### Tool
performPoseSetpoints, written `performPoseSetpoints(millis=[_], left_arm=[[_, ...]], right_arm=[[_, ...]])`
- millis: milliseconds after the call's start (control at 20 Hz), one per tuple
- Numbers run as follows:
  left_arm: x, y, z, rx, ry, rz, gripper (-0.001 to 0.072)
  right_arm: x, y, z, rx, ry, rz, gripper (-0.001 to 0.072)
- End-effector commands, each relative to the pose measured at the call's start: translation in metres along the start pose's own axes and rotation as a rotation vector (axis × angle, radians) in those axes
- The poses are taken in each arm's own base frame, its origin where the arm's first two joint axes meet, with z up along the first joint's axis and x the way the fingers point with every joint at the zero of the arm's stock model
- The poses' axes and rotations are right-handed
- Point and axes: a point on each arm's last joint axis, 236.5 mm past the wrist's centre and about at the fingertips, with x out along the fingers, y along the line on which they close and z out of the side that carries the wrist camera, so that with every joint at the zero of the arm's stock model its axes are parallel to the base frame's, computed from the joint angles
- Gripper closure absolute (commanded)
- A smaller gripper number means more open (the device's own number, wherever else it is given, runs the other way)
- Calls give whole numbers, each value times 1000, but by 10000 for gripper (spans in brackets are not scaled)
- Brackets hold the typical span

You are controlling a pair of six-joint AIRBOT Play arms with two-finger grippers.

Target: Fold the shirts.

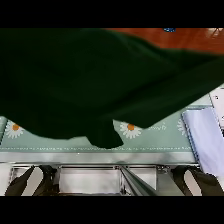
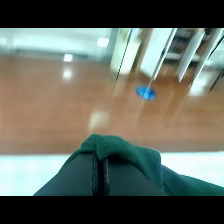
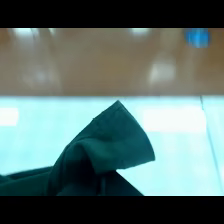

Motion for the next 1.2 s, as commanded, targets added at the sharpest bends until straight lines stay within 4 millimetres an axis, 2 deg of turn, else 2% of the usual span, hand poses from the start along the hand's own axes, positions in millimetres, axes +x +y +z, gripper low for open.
performPoseSetpoints(millis=[0, 200, 300, 400, 450, 550, 650, 750, 850, 900, 950, 1000, 1050, 1150], left_arm=[[28, 21, -82, -126, 228, -21, 690], [77, 34, -248, -361, 584, -117, 690], [103, 53, -316, -484, 656, -64, 690], [128, 78, -362, -564, 696, 7, 689], [140, 87, -375, -594, 712, 26, 689], [168, 99, -394, -662, 724, 39, 689], [193, 107, -409, -730, 747, 37, 690], [211, 109, -422, -767, 779, 26, 689], [223, 108, -433, -793, 802, 17, 681], [226, 108, -437, -797, 813, 16, 553], [227, 105, -439, -798, 826, 7, 226], [225, 105, -435, -800, 836, -8, 202], [223, 110, -420, -803, 833, -29, 202], [207, 124, -377, -810, 828, -97, 202]], right_arm=[[29, -11, -94, 96, 198, -23, 690], [84, -4, -185, 203, 428, 54, 690], [117, -12, -218, 237, 492, 51, 690], [150, -24, -237, 263, 536, 36, 690], [169, -30, -242, 277, 554, 30, 690], [209, -43, -256, 313, 581, 13, 690], [243, -49, -282, 377, 643, 6, 690], [270, -53, -309, 441, 696, 0, 689], [291, -52, -326, 490, 750, 9, 689], [301, -51, -329, 516, 769, 18, 622], [309, -49, -326, 545, 774, 33, 397], [316, -49, -316, 542, 774, 49, 303], [320, -56, -297, 529, 761, 56, 303], [318, -84, -234, 506, 668, 47, 304]])
